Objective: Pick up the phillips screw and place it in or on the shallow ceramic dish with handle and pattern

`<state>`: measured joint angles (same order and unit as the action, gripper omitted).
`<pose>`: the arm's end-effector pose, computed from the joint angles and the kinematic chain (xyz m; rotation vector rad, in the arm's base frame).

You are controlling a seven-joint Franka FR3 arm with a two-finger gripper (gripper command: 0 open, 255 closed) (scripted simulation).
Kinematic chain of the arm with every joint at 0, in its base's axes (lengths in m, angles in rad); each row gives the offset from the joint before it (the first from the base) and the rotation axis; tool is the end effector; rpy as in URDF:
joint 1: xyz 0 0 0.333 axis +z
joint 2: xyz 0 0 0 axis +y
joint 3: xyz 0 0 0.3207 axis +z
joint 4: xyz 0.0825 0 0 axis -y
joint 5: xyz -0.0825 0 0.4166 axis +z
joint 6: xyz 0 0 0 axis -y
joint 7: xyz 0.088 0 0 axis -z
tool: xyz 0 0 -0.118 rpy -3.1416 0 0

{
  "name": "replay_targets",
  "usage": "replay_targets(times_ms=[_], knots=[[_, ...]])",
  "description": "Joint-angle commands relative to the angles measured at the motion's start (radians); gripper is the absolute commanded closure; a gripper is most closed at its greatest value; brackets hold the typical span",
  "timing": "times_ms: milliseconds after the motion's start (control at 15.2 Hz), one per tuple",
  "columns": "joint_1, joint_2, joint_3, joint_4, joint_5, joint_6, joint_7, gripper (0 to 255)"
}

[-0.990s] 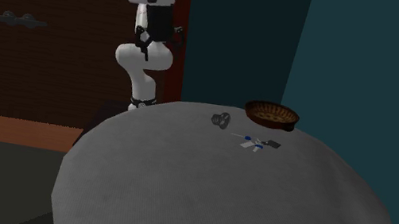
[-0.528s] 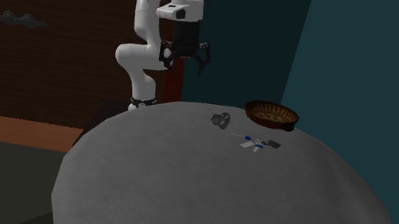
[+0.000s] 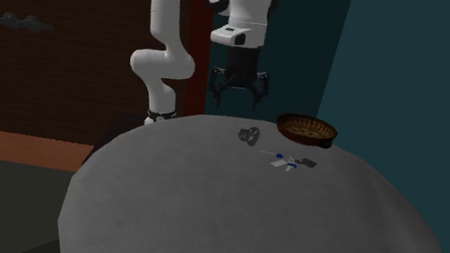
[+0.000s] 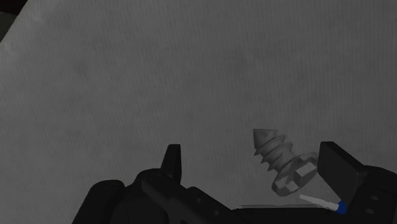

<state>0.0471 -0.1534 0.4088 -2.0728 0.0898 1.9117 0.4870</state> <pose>0.4801 0.2504 0.4720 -3.1272 0.1046 0.0435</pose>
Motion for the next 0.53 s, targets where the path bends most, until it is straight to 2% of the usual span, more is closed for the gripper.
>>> replay_targets(times_ms=[0,198,462], knots=[[0.005,0.08,0.028,0.062,-0.042,0.013,0.071,0],[0.021,0.188,0.052,0.15,-0.106,0.023,0.157,0],[0.023,0.201,0.051,0.109,-0.113,0.075,0.162,0]])
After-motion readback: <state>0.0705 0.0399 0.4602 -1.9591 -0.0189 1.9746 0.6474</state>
